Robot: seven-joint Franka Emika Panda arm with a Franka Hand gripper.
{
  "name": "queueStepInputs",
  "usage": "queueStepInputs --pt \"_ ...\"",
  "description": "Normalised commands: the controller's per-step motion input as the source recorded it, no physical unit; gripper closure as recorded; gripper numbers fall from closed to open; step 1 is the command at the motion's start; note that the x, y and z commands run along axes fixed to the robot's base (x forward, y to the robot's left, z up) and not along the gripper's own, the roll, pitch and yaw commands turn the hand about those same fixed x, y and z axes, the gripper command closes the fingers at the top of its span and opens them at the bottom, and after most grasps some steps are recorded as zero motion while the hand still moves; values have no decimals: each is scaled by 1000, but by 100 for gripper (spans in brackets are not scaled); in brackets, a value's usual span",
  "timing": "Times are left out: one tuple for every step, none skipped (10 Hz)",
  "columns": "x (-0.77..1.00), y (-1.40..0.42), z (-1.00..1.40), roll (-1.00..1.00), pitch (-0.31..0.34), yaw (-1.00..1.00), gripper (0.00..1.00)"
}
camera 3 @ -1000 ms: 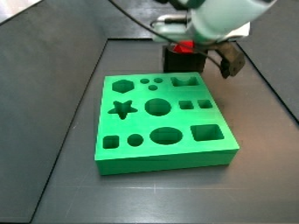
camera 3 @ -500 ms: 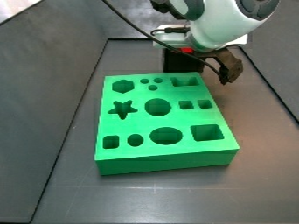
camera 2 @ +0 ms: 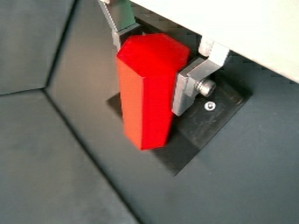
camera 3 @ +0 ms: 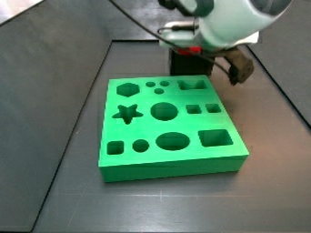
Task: Pick up the hexagon object. Move up. Place the hexagon object on the fixture. Regrasp the hexagon object. Move to above the board. Insert the hexagon object.
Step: Move to above the board.
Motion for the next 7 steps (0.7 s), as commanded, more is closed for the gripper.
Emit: queueStepInputs --pt "-57 23 1000 109 -99 -13 100" --pt "-58 25 1000 68 -98 -36 100" --pt "-60 25 1000 37 -88 -62 100" --pt "-61 22 1000 15 -55 -86 100" --pt "-61 21 1000 2 -26 -101 100" --pt "-61 20 1000 -9 6 -101 100" --pt "-64 17 1000 -22 46 -90 100"
